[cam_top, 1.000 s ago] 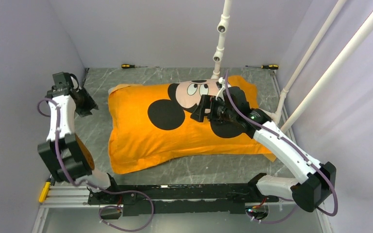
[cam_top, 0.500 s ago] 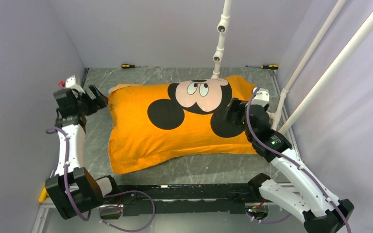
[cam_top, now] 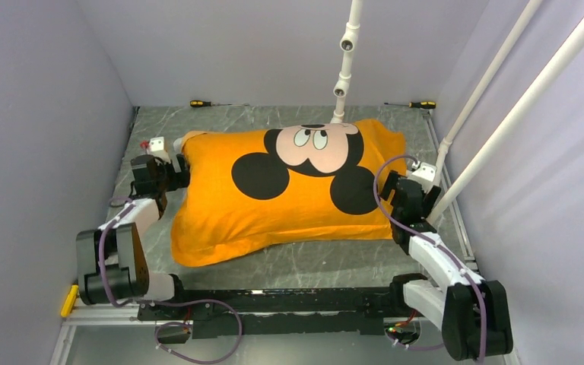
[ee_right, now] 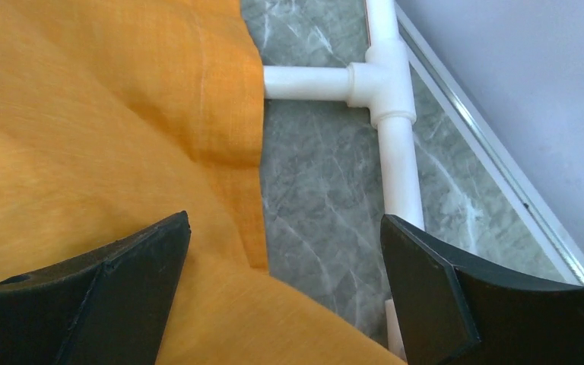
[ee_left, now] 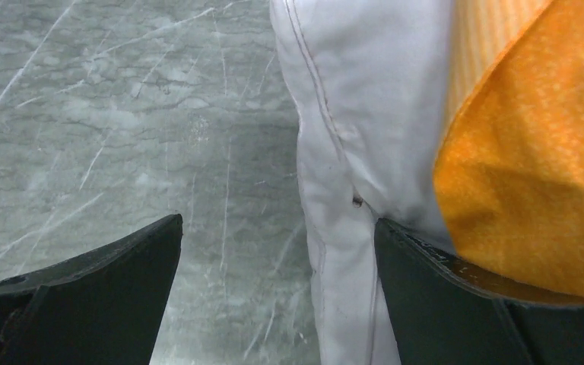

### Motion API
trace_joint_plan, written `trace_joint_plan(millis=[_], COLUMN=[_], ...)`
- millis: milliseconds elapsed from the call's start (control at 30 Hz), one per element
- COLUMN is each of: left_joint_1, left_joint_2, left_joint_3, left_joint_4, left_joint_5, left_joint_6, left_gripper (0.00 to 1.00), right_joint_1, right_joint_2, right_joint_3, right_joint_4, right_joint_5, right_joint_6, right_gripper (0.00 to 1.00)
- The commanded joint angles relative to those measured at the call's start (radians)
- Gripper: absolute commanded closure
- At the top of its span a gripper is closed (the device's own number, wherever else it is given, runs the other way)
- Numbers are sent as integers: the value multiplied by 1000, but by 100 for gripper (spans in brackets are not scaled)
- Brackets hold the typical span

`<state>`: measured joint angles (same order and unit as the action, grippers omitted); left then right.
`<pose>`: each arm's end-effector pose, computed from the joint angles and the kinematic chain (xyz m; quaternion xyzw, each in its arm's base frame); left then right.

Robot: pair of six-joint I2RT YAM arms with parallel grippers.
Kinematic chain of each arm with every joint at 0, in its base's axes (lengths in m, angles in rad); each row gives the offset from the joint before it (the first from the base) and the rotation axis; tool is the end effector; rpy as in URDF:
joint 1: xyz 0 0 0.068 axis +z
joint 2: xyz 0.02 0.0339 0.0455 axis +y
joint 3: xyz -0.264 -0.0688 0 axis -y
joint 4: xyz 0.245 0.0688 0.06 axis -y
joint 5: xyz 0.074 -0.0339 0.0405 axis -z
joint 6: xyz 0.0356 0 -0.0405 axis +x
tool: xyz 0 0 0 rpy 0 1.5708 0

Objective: Put the pillow into the pillowcase
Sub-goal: Reset both arms

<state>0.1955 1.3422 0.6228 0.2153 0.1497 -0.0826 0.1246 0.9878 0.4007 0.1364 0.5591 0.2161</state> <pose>0.2753 0.0491 0.2016 -0.0814 0.8557 -0.0357 0.5098 0.2064 0.0068 0.2027 0.1837 0.8068 -0.1438 0.5428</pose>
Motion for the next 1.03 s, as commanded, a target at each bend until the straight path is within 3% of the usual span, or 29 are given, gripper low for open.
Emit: trace_joint_plan(millis=[0, 67, 167, 233, 367, 400, 433, 467, 533, 567, 633, 1000], left_joint_1=[-54, -75, -122, -146, -150, -150, -150, -150, -151, -150, -151, -148], left_joint_2=[116, 159, 211, 239, 307, 274, 272, 301, 269, 277, 290, 282], left_joint_3=[-58, -110, -91, -121, -288, -260, -236, -226, -235, -240, -233, -225], left_joint_4=[180, 352, 415, 504, 890, 790, 720, 754, 713, 740, 746, 715], left_joint_5=[-143, -132, -96, -84, -204, -204, -221, -244, -236, -213, -210, -212], left_joint_6=[16, 13, 62, 147, 98, 90, 57, 62, 56, 67, 69, 65], left_gripper=[1, 1, 1, 1, 1, 1, 1, 1, 1, 1, 1, 1], right_joint_1=[-32, -33, -33, -35, -55, -47, -28, -36, -59, -64, -70, -70], right_joint_2=[97, 172, 236, 255, 412, 512, 520, 473, 506, 483, 505, 492], right_joint_3=[-119, -120, -111, -157, -265, -274, -249, -196, -174, -158, -167, -161], right_joint_4=[371, 442, 539, 708, 1101, 1270, 1247, 1035, 1039, 961, 1031, 990], right_joint_5=[-57, -33, -32, -96, -197, -211, -189, -223, -236, -242, -241, -241], right_joint_6=[-71, -87, -90, -149, -164, -214, -236, -221, -201, -173, -189, -173], right_gripper=[0, 0, 0, 0, 0, 0, 0, 0, 0, 0, 0, 0])
